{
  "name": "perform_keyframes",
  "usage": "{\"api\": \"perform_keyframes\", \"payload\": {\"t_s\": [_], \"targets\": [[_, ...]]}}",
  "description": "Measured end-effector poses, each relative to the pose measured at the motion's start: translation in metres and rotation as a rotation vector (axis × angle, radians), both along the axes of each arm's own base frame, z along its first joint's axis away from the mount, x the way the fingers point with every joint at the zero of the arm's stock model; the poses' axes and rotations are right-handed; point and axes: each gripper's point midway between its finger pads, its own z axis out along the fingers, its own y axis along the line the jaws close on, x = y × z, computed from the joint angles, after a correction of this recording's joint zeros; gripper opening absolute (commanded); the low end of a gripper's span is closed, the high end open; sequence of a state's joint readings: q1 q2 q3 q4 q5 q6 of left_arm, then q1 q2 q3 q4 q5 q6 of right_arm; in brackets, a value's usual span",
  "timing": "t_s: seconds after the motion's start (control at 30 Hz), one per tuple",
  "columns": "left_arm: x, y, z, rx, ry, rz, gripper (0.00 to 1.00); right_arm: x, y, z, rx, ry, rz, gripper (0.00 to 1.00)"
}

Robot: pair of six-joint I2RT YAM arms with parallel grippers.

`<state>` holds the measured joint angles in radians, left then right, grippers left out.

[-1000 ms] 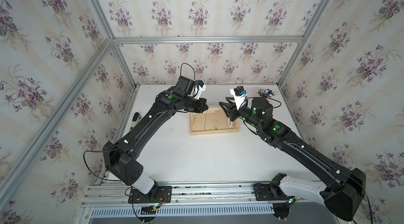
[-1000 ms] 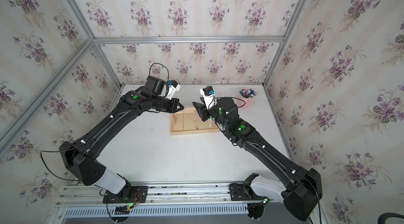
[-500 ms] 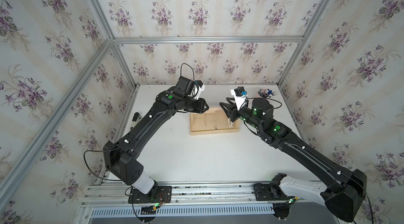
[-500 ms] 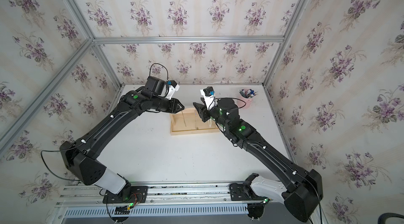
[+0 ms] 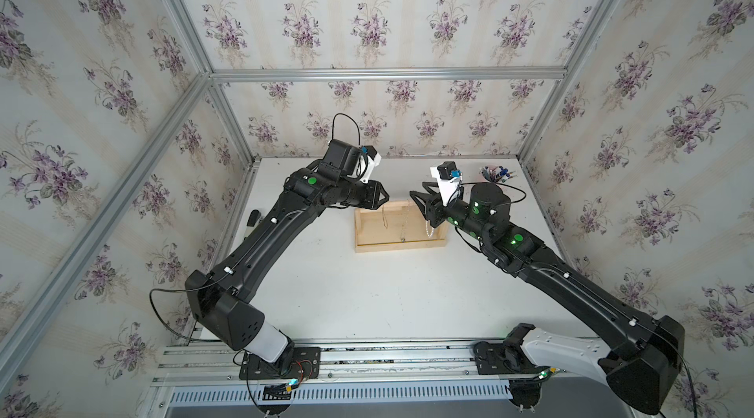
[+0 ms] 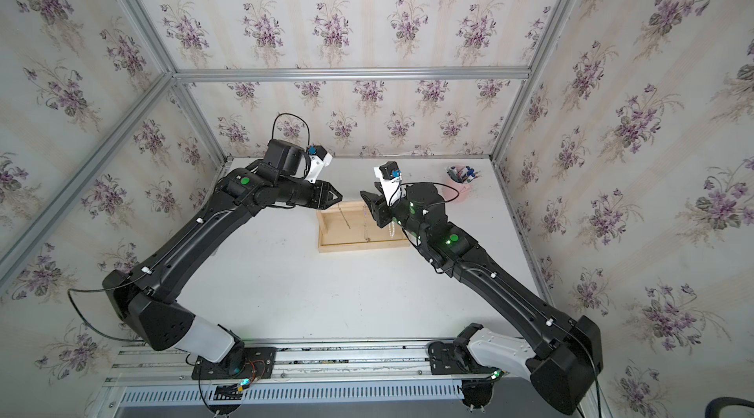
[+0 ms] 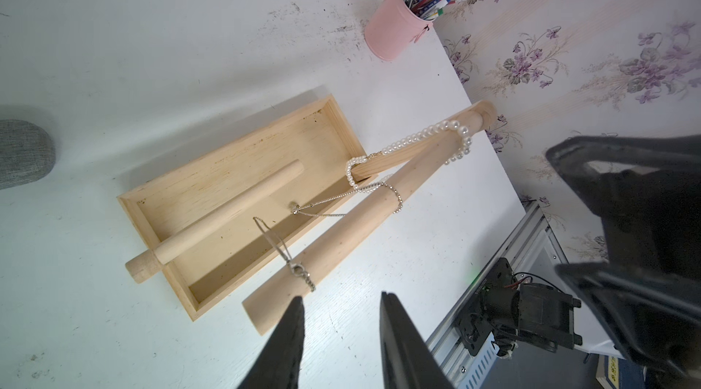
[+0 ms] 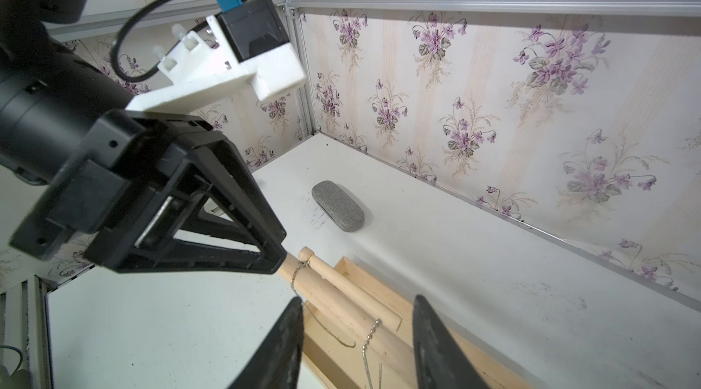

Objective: Hang the necklace on the jewelry display stand
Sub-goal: Hang the necklace on the stand, then reset both arms

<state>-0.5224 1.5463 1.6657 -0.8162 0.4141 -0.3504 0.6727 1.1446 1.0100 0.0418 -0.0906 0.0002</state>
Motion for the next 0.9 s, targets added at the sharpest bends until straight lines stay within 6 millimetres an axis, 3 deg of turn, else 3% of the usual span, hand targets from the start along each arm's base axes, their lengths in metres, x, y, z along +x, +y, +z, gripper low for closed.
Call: {"api": "perform_keyframes", "payload": {"t_s": [0.33, 0.43, 0.5, 0.6, 0.67, 0.7, 0.9], "targets": [[-0.006, 0.021, 0.032, 0.062, -0.147, -0.010, 0.46, 0.005, -0.015, 0.000, -0.005, -0.017, -0.083, 0.59], [-0.007, 0.037, 0.044, 0.105, -0.207, 0.014, 0.54, 0.008, -0.025, 0.005, -0.002, -0.031, -0.142, 0.67], [-0.007, 0.048, 0.051, 0.135, -0.247, 0.035, 0.54, 0.011, -0.035, 0.007, -0.002, -0.041, -0.198, 0.75], [-0.011, 0.069, 0.062, 0.191, -0.314, 0.073, 0.69, 0.017, -0.057, 0.008, -0.009, -0.062, -0.318, 0.93], [-0.011, 0.086, 0.065, 0.238, -0.359, 0.117, 0.96, 0.022, -0.077, 0.007, -0.023, -0.080, -0.421, 1.00], [-0.010, 0.094, 0.063, 0.259, -0.369, 0.144, 1.00, 0.024, -0.086, 0.006, -0.026, -0.086, -0.466, 1.00], [0.006, 0.161, 0.014, 0.372, -0.320, 0.372, 1.00, 0.039, -0.164, -0.002, -0.058, -0.129, -0.786, 1.00]]}}
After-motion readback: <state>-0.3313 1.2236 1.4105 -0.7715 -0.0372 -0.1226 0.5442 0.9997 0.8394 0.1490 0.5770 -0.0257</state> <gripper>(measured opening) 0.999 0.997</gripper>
